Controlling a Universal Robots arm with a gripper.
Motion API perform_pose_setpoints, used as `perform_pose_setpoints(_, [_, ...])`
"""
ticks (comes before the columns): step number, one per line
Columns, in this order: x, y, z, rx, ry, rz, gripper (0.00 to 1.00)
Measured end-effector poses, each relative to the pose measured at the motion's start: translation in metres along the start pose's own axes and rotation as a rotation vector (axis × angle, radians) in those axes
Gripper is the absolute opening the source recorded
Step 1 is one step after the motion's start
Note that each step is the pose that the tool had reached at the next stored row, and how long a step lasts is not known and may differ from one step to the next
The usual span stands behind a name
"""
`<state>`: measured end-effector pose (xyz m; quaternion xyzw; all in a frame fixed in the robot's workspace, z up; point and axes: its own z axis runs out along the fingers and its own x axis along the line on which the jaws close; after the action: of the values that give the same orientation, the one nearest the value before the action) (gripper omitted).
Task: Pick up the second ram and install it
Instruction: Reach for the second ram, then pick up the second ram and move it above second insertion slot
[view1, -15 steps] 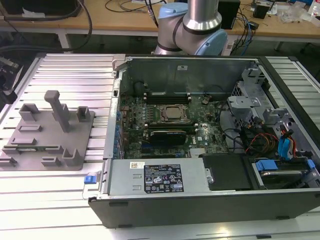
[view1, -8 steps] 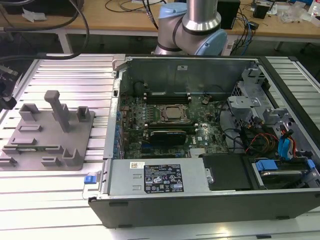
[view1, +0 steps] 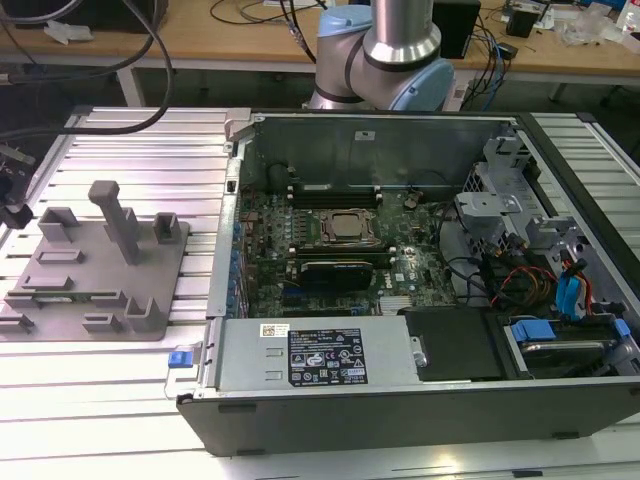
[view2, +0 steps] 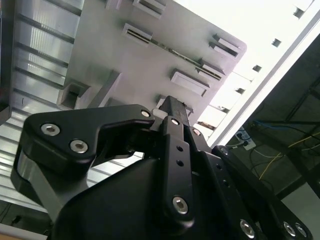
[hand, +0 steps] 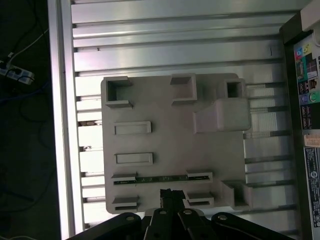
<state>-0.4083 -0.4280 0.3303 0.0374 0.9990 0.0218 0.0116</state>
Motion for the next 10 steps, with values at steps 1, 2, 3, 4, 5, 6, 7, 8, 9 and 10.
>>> perform_pose_setpoints(1, [0.0,0.0,0.0001,0.0,0.0,0.0,0.08])
perform_pose_setpoints(2, [0.0,0.0,0.0001,0.0,0.0,0.0,0.08])
perform_pose_setpoints(3, [0.0,0.0,0.0002,0.0,0.0,0.0,0.08])
perform_pose_setpoints(4, [0.0,0.0,0.0001,0.0,0.0,0.0,0.08])
perform_pose_setpoints(5, [0.0,0.0,0.0002,0.0,-0.0001,0.0,0.08])
perform_pose_setpoints(6, [0.0,0.0,0.0003,0.0,0.0,0.0,0.08])
perform_pose_setpoints(7, [0.0,0.0,0.0003,0.0,0.0,0.0,0.08])
perform_pose_setpoints(8, [0.0,0.0,0.0003,0.0,0.0,0.0,0.08])
perform_pose_setpoints(9, [0.0,0.0,0.0003,0.0,0.0,0.0,0.08])
perform_pose_setpoints(10, [0.0,0.0,0.0004,0.0,0.0,0.0,0.08])
